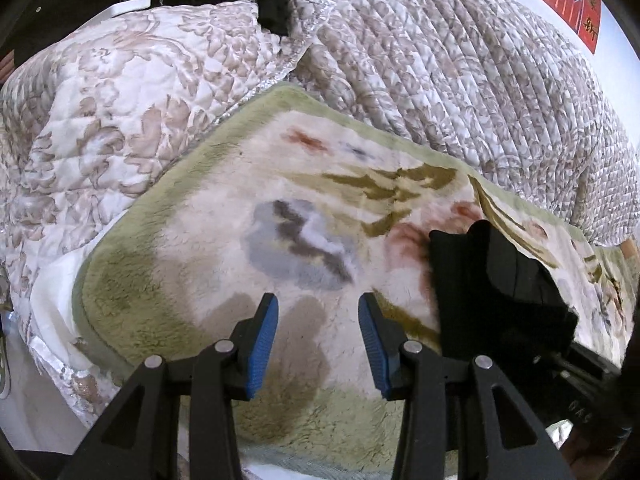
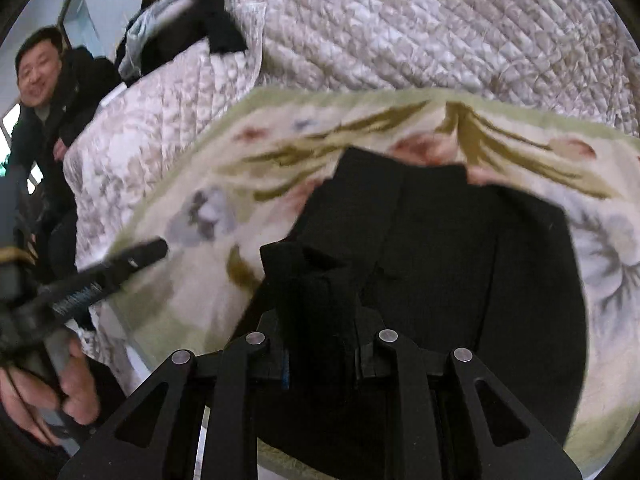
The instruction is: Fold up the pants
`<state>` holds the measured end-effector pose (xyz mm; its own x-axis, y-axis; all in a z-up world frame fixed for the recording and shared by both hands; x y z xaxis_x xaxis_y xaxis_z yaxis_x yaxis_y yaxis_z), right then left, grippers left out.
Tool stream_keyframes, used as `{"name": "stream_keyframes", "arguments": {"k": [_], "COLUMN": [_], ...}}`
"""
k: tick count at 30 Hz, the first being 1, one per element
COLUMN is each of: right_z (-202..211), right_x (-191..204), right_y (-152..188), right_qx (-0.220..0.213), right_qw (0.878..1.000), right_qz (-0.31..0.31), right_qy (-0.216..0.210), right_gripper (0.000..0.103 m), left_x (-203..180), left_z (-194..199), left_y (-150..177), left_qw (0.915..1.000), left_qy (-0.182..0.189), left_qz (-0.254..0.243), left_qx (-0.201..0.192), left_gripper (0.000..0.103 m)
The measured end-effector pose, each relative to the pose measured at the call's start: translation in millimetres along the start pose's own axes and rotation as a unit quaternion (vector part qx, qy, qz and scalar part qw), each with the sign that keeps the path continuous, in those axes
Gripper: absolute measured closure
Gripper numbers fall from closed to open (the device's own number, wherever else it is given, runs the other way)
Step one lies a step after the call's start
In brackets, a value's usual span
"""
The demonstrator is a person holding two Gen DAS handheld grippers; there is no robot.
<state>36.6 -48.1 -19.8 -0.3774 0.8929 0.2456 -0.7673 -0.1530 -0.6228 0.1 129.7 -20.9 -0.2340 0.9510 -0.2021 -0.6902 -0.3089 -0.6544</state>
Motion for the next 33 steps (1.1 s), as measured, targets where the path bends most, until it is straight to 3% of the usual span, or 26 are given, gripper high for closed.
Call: {"name": "stream_keyframes", "arguments": {"k": [4, 8, 10, 11, 13, 15, 19, 23, 25, 27, 30, 33], "right_z": [15, -2, -1, 0, 2, 9, 41, 67, 57, 29, 41, 58], "right_x": [6, 18, 21, 23, 26, 31, 44, 35, 15, 2, 1, -20], "right_y": [-9, 16, 21, 21, 22, 23, 25, 23, 32, 55, 51, 27], "right_qx": [-0.02, 0.004, -0.008, -0.013, -0.01, -0.011, -0.036, -0.085, -0.064, 0.014, 0.014, -0.008], "right_qw": [1.0, 0.999, 0.998, 0.997, 0.998, 0.997, 0.995, 0.993, 0.997, 1.0, 0.998, 0.999], "right_qz": [0.012, 0.048, 0.065, 0.073, 0.07, 0.074, 0.075, 0.065, 0.034, 0.014, 0.006, -0.001], "right_qy": [0.003, 0.012, 0.02, 0.021, -0.004, -0.012, -0.057, -0.045, -0.027, -0.022, -0.053, -0.045], "right_gripper": [0.082, 0.082, 0.081, 0.078, 0.06, 0.057, 0.057, 0.057, 0.059, 0.065, 0.065, 0.065], "left_x": [1, -7, -9, -10, -11, -12, -20, -33, -43, -56, -77, -98], "left_z": [4, 6, 6, 6, 5, 5, 4, 3, 4, 6, 9, 6], "left_y": [-2, -3, -3, -3, -3, -4, -5, -7, -8, -11, -14, -15], "left_qw": [1.0, 0.9998, 0.9998, 0.9998, 0.9998, 0.9997, 0.9995, 0.9992, 0.9987, 0.9978, 0.9959, 0.9927], "left_qy": [0.007, 0.019, 0.02, 0.021, 0.021, 0.022, 0.026, 0.033, 0.039, 0.051, 0.064, 0.078], "left_qz": [0.005, -0.002, -0.006, -0.006, -0.005, -0.008, -0.015, -0.023, -0.031, -0.041, -0.064, -0.092], "left_qx": [-0.004, -0.005, -0.005, -0.004, -0.003, -0.004, -0.005, -0.004, -0.005, -0.006, -0.006, 0.007], "left_gripper": [0.059, 0.059, 0.059, 0.059, 0.059, 0.059, 0.059, 0.059, 0.059, 0.059, 0.059, 0.059]}}
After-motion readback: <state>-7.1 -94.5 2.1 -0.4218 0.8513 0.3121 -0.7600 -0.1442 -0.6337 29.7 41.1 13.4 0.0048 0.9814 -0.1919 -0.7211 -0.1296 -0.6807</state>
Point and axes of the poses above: each gripper's, at about its wrist camera, not at the fingertips, and z roughly against the way its jaws point, x to its left, y to its underside, the point moved 8 cm from there along -z, roughly the way its jaws point
